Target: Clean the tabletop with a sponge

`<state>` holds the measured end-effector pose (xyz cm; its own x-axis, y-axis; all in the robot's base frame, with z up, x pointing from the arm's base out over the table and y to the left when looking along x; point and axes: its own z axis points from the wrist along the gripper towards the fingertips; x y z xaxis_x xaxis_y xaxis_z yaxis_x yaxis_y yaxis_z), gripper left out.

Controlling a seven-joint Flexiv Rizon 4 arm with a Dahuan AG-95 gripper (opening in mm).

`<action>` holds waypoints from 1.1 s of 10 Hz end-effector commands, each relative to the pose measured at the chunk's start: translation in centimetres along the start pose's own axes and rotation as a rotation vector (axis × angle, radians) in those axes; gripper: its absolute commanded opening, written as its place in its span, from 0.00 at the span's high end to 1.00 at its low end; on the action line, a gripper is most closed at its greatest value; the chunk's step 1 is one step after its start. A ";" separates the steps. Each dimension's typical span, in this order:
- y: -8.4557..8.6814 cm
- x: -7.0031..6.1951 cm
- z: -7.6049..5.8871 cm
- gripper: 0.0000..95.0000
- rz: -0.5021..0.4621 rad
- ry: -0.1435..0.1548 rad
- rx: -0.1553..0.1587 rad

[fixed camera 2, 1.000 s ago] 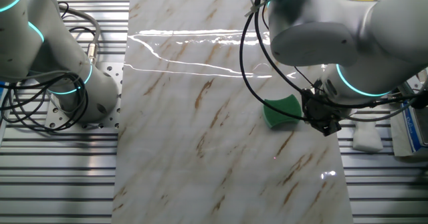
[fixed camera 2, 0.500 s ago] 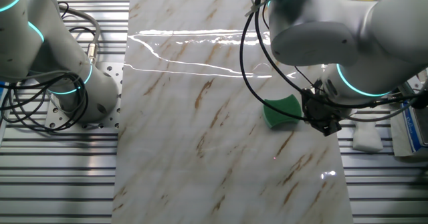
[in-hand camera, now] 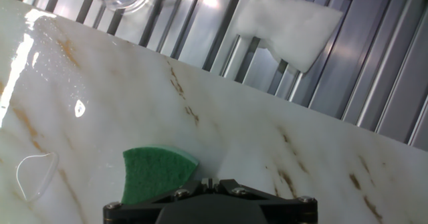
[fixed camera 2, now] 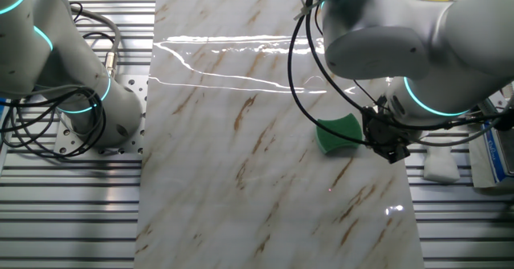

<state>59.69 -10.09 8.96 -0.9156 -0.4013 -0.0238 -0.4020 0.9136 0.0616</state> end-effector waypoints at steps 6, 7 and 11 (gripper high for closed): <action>0.0 0.0 0.0 1.00 -0.044 0.005 -0.017; 0.0 0.0 0.0 1.00 -0.050 0.003 -0.021; 0.0 0.0 0.0 1.00 -0.047 0.010 -0.023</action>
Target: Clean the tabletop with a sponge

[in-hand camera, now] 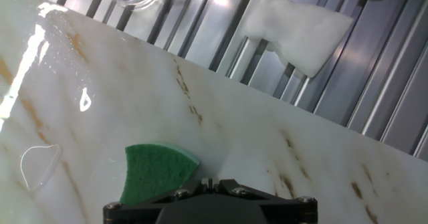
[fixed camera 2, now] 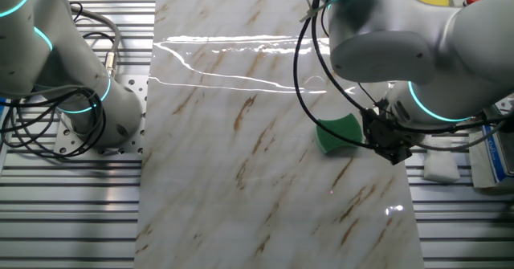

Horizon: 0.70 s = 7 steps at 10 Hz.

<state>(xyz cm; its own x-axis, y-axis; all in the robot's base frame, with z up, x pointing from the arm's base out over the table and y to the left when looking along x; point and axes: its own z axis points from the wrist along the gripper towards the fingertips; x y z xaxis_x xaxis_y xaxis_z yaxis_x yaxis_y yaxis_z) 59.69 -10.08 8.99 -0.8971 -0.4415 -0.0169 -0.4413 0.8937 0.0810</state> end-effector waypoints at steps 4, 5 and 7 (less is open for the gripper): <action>0.0 0.0 0.0 1.00 -0.001 0.005 -0.006; 0.0 0.0 0.0 1.00 0.000 0.006 -0.007; 0.1 0.1 0.1 1.00 0.004 0.006 -0.008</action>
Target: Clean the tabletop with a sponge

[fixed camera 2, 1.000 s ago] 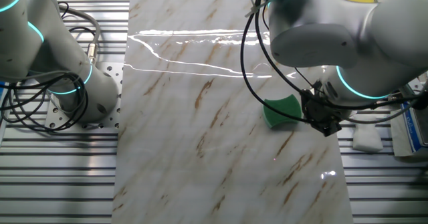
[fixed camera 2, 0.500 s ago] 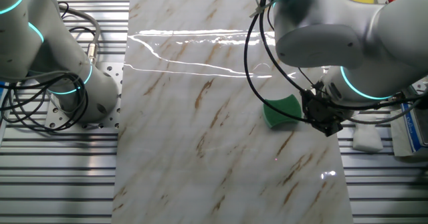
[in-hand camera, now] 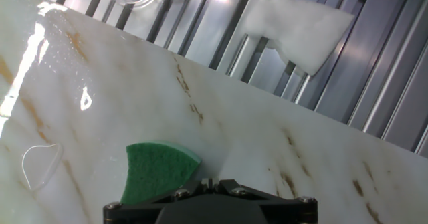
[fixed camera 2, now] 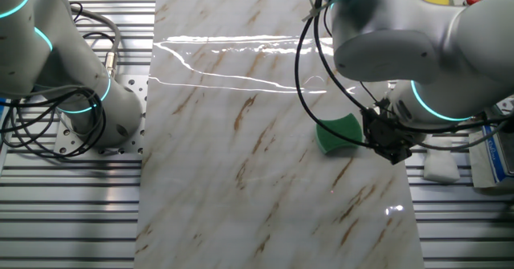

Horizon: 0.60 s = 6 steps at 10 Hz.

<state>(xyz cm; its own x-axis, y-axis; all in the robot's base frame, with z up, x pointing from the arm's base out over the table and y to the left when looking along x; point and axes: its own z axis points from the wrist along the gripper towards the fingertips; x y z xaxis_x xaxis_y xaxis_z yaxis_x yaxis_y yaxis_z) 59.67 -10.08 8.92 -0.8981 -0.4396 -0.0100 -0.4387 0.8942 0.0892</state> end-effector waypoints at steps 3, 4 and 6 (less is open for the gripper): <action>1.0 -0.6 1.2 1.00 0.026 -0.010 -0.007; 1.6 -1.0 2.1 1.00 0.039 -0.012 -0.006; 1.8 -1.2 3.2 1.00 0.046 -0.016 -0.003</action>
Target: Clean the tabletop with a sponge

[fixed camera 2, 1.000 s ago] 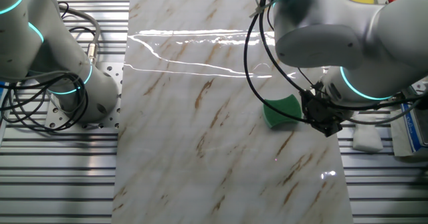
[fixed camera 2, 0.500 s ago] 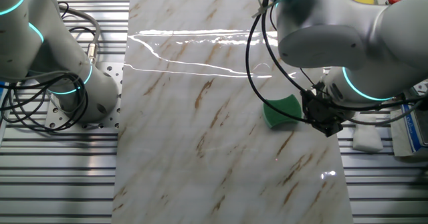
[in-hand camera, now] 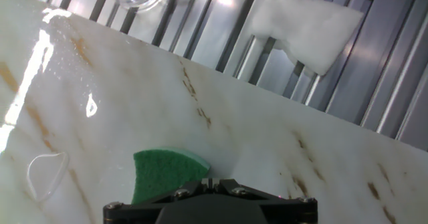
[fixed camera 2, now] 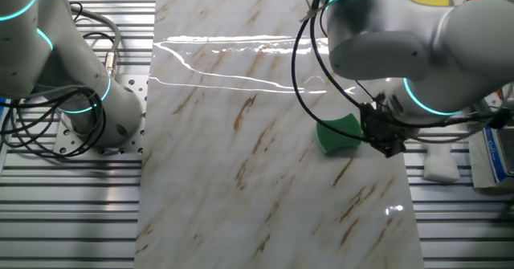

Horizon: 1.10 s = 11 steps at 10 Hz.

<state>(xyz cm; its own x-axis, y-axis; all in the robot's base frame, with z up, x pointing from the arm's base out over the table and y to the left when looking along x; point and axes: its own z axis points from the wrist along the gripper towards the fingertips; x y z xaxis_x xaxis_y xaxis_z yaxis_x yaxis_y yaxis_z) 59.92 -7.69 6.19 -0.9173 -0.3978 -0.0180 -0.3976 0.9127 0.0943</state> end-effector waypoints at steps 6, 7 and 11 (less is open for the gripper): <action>0.2 0.9 2.6 1.00 0.009 -0.017 -0.021; 0.3 1.2 2.7 0.80 0.008 -0.018 -0.023; 0.7 2.5 2.9 0.40 0.008 -0.031 -0.033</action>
<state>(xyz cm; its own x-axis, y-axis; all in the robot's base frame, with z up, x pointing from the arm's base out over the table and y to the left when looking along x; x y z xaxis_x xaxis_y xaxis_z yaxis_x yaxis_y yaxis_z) 57.15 -7.84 3.30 -0.9211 -0.3864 -0.0480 -0.3893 0.9119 0.1298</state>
